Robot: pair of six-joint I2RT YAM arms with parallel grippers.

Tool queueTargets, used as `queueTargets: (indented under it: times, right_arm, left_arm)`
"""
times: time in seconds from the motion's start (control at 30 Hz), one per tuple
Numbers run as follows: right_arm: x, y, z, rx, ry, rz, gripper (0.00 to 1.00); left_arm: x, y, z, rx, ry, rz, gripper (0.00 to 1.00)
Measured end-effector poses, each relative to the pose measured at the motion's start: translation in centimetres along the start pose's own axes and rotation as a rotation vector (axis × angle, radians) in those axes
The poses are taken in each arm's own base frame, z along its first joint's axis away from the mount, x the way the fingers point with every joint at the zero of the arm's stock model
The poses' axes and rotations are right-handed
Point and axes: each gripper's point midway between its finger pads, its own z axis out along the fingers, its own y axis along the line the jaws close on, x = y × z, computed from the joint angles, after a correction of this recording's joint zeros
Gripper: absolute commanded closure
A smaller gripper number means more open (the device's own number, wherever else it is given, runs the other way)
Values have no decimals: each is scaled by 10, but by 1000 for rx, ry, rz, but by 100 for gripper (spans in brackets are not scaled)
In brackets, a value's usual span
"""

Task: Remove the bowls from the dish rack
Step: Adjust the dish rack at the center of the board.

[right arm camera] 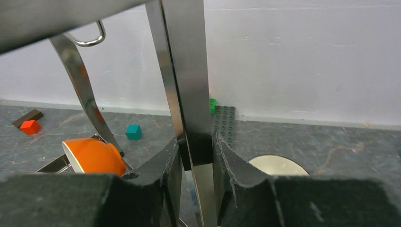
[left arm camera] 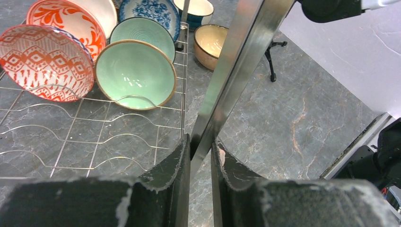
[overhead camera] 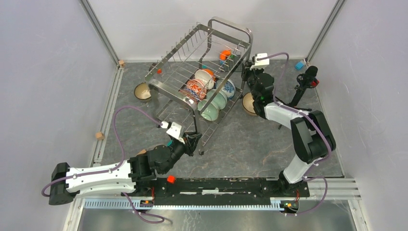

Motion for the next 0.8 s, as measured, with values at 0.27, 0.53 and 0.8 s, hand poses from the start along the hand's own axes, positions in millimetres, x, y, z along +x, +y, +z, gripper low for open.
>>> queueTargets:
  times: [0.27,0.53,0.8]
  right_arm:
    - [-2,-8,-17,23,37,-11,100]
    - [-2,17,-31,-16,55,-5,100]
    - [-4,27,-59,-2,61,19,100]
  left_arm:
    - [-2,8,-5,-34,8,-8,98]
    - [-13,55,-31,-200,-10,23,98]
    - [-18,82,-46,-300,-2,70,98]
